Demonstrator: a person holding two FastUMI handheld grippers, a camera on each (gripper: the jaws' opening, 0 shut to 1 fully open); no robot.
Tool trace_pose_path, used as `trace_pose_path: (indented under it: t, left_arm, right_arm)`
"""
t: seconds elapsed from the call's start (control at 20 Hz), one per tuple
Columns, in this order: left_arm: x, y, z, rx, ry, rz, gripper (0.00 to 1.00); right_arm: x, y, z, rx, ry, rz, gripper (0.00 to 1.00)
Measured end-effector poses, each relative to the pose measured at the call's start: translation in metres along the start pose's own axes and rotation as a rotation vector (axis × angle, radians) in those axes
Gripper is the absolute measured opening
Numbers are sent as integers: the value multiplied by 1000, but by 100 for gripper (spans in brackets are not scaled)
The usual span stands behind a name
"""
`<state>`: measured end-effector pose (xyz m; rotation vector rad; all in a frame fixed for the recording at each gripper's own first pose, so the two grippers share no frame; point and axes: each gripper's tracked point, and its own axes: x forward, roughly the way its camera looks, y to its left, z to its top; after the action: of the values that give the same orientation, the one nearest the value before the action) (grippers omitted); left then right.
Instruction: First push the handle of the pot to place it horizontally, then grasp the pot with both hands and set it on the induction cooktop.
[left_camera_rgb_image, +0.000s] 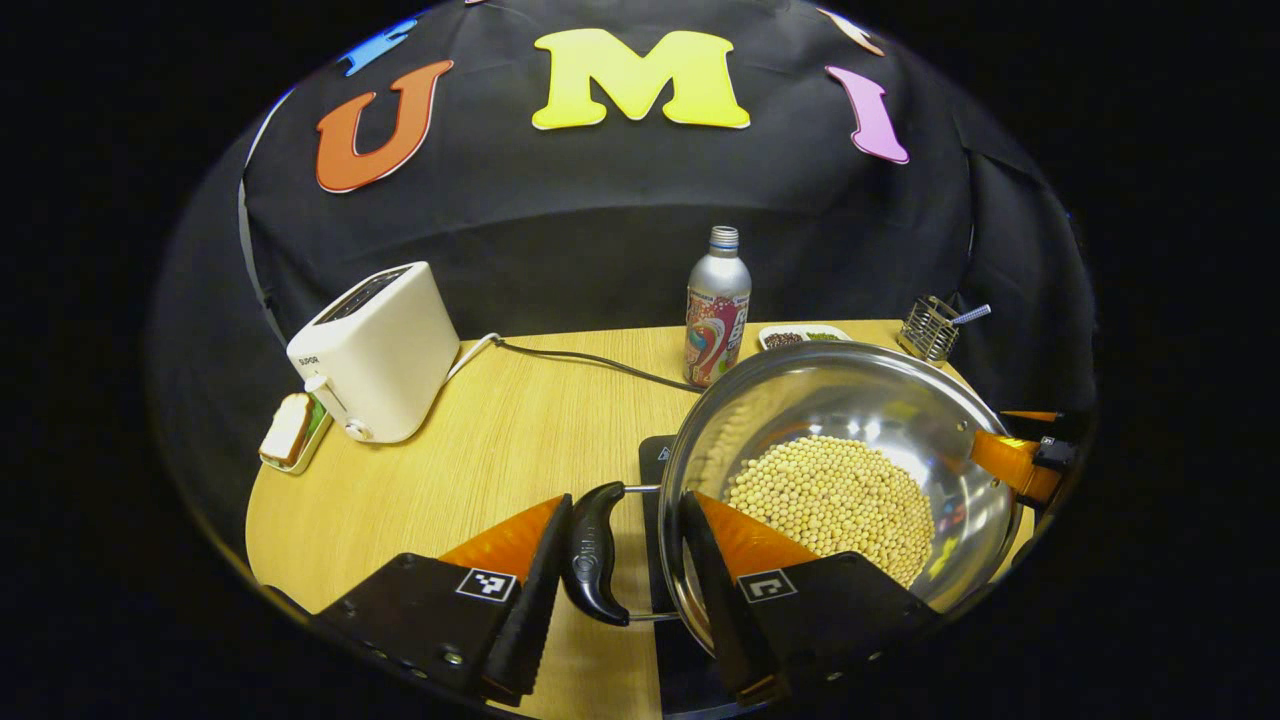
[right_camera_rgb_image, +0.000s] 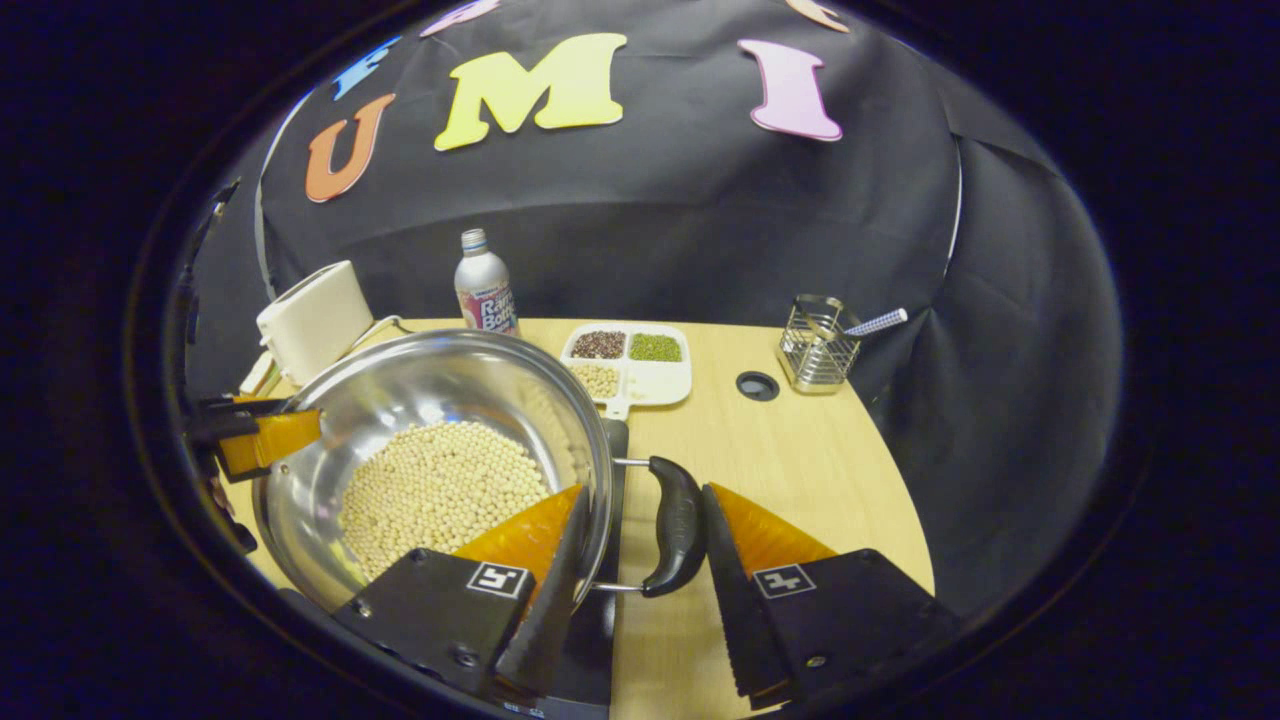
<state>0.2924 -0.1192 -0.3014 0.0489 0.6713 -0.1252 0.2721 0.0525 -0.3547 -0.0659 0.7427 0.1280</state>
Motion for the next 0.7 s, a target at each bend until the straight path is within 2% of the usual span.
trace_pose_path:
  t: [0.1,0.25,0.3,0.35,0.4,0.45,0.55,0.7]
  left_arm:
    - [-1,-1,0,-7,3,-18,66]
    - [-6,-7,0,-39,-11,-63,66]
    - [-8,-9,2,-37,-25,-77,72]
    - [-12,-4,2,-35,-38,-51,77]
    - [-19,3,2,-31,-49,-25,85]
    - [-24,10,5,-31,-75,0,87]
    - [-37,20,12,-38,-128,41,90]
    - [-70,25,15,-35,-200,62,91]
  right_arm:
    - [0,0,-1,-27,-15,-25,70]
    - [-5,1,-4,12,-20,-19,71]
    - [-8,2,-8,25,-9,-8,75]
    - [-12,3,-10,43,-5,9,72]
    - [-18,4,-11,60,-11,23,78]
    - [-23,3,-10,72,-21,31,78]
    - [-36,-2,-8,74,-59,33,82]
    - [-59,-5,-10,81,-116,40,84]
